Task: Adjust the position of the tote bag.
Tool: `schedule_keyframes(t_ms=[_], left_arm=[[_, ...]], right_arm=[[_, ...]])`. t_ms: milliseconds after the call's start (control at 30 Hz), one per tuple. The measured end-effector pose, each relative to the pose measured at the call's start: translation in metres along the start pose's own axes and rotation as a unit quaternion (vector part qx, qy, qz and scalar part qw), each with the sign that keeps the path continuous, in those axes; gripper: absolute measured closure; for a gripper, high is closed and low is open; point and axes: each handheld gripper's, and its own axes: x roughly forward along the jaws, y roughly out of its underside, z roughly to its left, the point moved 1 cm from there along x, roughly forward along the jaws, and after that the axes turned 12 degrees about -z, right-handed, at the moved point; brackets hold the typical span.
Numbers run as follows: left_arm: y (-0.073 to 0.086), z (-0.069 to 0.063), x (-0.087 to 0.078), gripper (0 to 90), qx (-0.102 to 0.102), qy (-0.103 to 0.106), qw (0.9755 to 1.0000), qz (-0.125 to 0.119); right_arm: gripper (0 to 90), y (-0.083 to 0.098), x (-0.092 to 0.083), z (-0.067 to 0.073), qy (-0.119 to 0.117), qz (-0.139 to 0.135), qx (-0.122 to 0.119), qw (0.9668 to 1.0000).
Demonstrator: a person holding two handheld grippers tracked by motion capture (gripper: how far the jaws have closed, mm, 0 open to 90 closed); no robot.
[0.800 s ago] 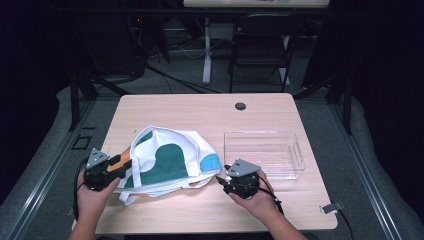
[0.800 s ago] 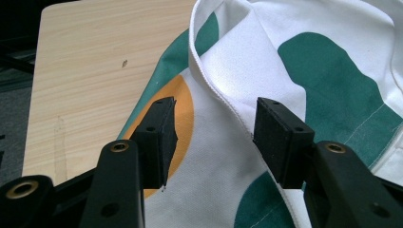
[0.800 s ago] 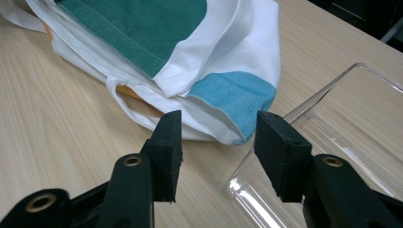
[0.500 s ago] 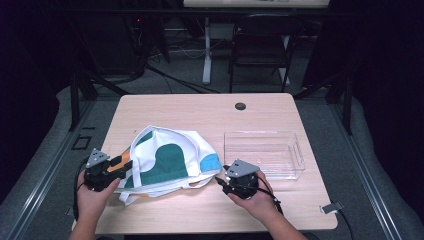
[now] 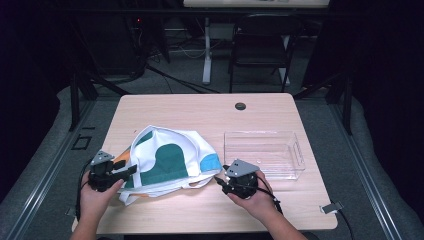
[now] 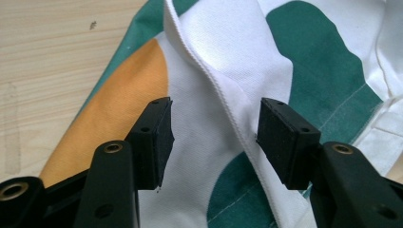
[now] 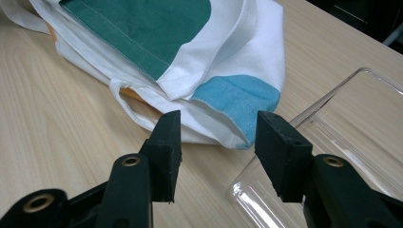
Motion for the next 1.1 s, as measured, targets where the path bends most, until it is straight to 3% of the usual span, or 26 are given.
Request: schedule_keyframes(t_ms=[267,367,600,800,833,1100], left_arm=[[0.000,-0.008,0.003,49.5,0.004,0.022,0.9996,0.017],[0.001,-0.011,0.004,52.1,0.000,0.026,0.9996,0.012],[0.001,-0.016,0.004,58.3,0.012,0.037,0.9990,0.022],[0.000,-0.019,0.004,66.1,0.023,0.039,0.9988,0.017],[0.000,-0.019,0.003,68.2,0.034,0.041,0.9984,0.020],[-0.001,-0.023,0.002,78.1,0.044,0.051,0.9976,0.018]], right_arm=[[51.6,-0.001,0.002,0.001,-0.004,0.002,-0.003,1.0000],[51.6,-0.001,0.002,0.001,-0.005,0.002,-0.003,1.0000],[51.6,-0.001,0.003,0.002,-0.007,0.003,-0.005,1.0000],[51.6,-0.001,0.004,0.003,-0.007,0.001,-0.004,1.0000],[51.6,-0.001,0.004,0.003,-0.007,0.001,-0.004,1.0000],[51.6,-0.001,0.004,0.003,-0.008,0.002,-0.004,1.0000]])
